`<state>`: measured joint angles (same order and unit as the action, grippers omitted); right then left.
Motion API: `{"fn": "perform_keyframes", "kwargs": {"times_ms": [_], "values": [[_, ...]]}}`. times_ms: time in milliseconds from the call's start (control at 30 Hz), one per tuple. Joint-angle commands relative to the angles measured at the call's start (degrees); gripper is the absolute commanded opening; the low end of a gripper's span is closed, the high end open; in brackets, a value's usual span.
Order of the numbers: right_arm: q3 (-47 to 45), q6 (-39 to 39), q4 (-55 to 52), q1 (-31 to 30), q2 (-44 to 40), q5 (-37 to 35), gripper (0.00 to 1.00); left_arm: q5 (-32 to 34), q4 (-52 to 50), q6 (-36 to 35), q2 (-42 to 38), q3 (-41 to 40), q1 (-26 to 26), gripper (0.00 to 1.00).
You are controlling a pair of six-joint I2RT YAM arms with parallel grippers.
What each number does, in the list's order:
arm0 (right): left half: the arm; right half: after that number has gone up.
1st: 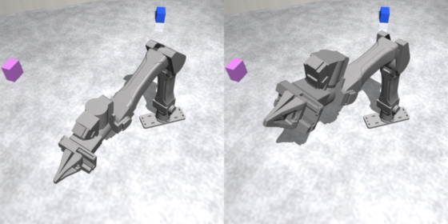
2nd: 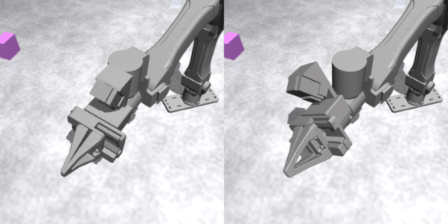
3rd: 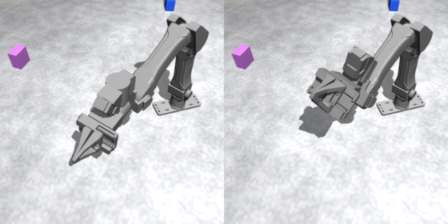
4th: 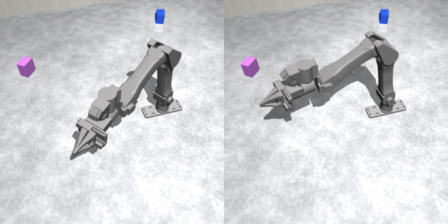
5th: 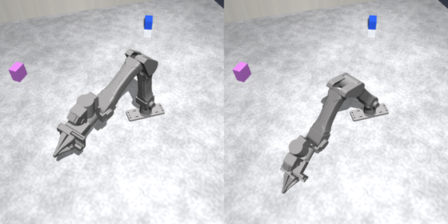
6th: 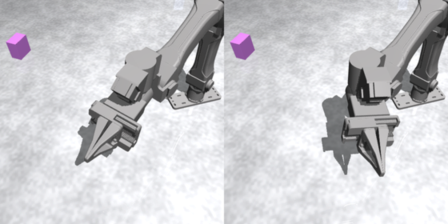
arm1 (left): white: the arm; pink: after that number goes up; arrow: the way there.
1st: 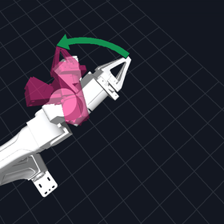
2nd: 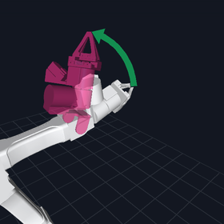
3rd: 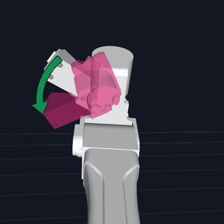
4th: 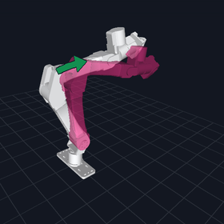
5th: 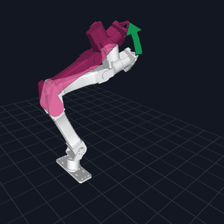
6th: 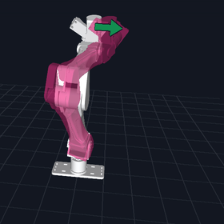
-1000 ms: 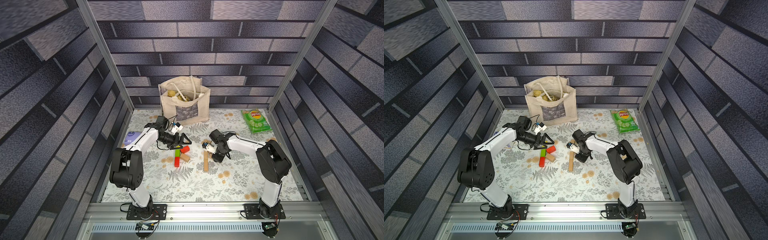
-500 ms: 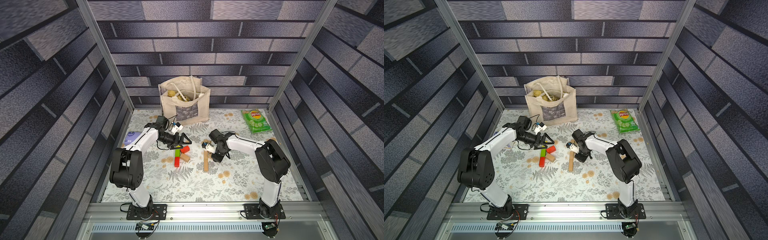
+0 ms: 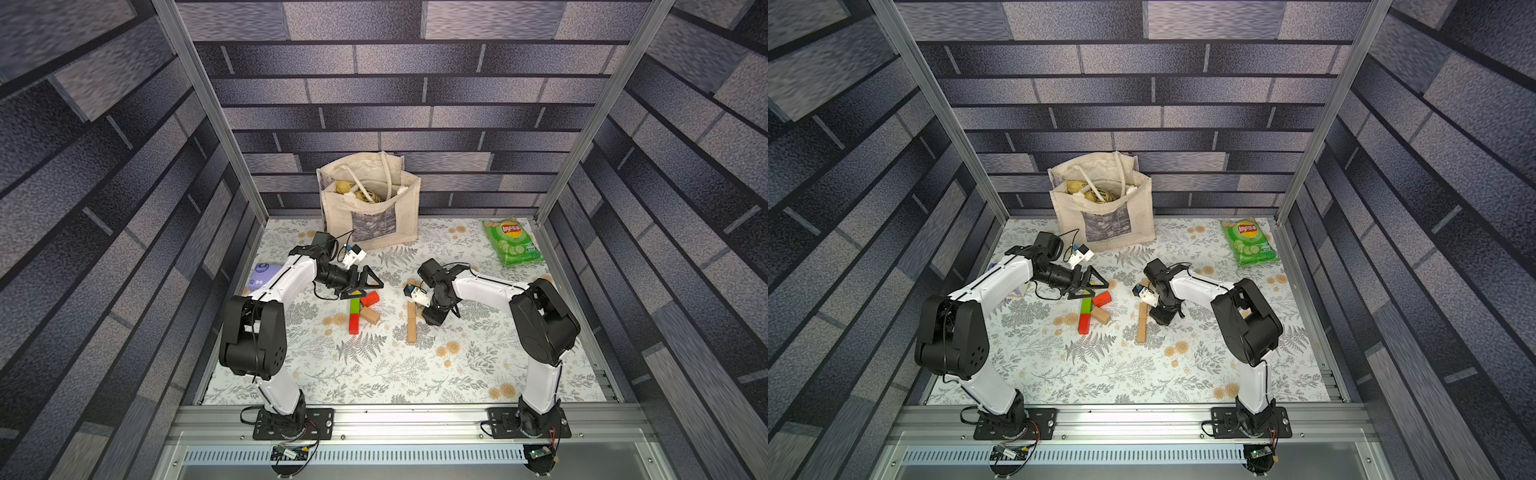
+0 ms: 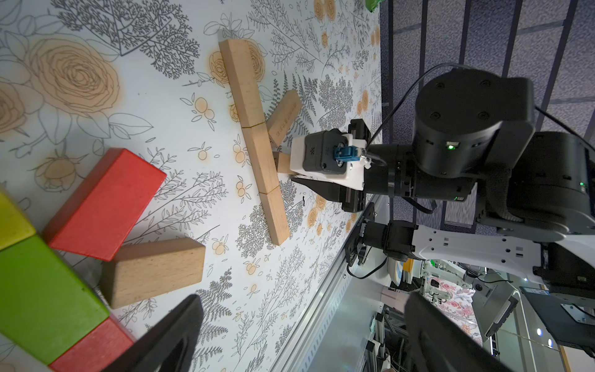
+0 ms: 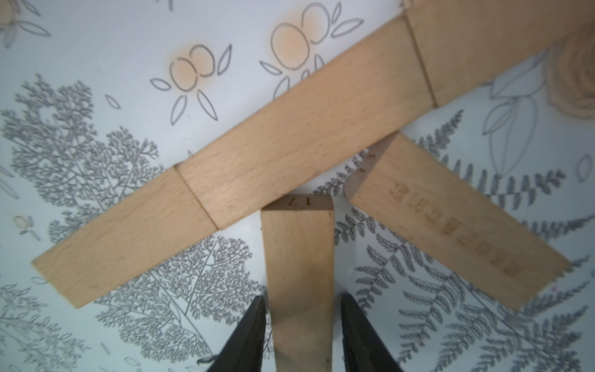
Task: Assemble the letter k with building blocks
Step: Assemble the building block at the center of the board.
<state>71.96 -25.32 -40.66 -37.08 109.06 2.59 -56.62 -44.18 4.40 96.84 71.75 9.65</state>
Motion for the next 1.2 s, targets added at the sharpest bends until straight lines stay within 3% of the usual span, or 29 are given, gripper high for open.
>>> {"fn": "perform_keyframes", "kwargs": {"times_ms": [0,400,1167], "values": [[0.81,0.53,-0.61,0.33,0.64,-0.31,0.42,-0.97,-0.84,-1.97,0.67,1.64,-0.52,1.00],[0.57,0.62,-0.51,0.34,0.43,-0.22,0.42,-1.21,-0.82,-2.20,0.31,1.57,-0.45,1.00],[1.69,2.49,0.84,0.36,1.90,0.19,0.53,-0.72,-1.08,-2.32,0.29,1.65,0.06,1.00]]}}
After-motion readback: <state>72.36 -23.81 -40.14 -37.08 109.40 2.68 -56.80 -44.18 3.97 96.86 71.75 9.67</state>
